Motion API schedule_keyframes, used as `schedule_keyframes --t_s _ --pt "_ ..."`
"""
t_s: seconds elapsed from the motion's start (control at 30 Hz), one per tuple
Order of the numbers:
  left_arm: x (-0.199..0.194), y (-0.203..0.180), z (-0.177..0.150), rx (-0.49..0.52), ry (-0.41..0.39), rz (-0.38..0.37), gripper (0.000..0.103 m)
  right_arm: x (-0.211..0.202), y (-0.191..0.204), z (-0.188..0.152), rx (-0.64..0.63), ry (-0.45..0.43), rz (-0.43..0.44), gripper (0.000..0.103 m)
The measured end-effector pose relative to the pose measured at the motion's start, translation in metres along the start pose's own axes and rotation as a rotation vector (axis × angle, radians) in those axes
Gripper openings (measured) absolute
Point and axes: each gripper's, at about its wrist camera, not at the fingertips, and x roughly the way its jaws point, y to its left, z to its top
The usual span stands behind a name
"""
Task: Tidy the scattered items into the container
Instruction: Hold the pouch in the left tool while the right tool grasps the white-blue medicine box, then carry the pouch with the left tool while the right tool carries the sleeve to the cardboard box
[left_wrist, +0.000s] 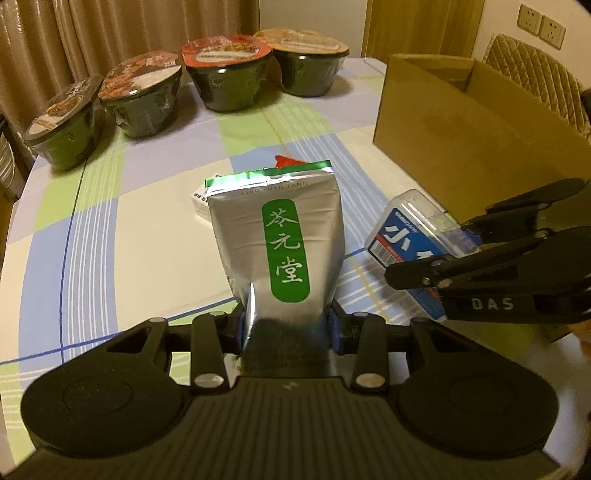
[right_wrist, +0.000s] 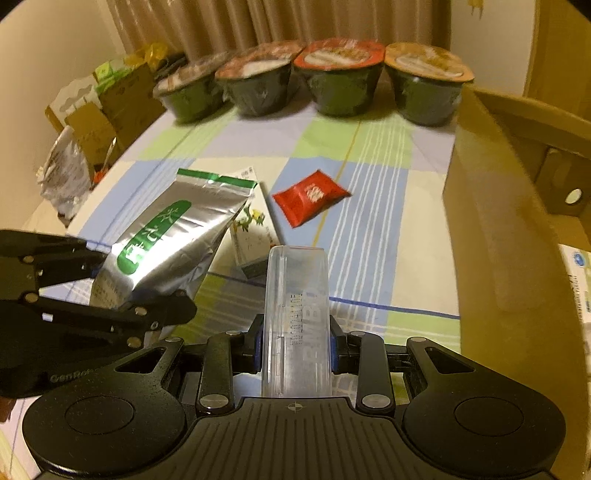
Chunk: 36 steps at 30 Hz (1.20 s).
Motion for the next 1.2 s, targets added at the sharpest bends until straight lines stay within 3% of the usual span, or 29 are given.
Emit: schedule_keyframes --t_s 0.3,0.63,0.87,1.2 --pt "-0.054 -0.019 -0.015 -0.085 -0.065 0.001 0.035 -0.066 0.008 -0.023 0.024 -0.146 -0.026 0.034" --pt "-0.121 -0.061 -0.04 -0.197 -0.103 -0.037 0.035 -0.137 0.01 -0.058 0.092 -0.193 -0.063 0.034" --pt "-0.163 -0.096 -0.04 -0.179 -0.135 -0.05 0.035 -0.197 0.009 -0.062 0.079 -0.272 -0.103 0.034" --pt "-0.187 -0.147 -0.019 -0.101 -0.158 -0.077 0.035 -0.256 -0.031 -0.08 0.132 -0.317 -0.188 0.034"
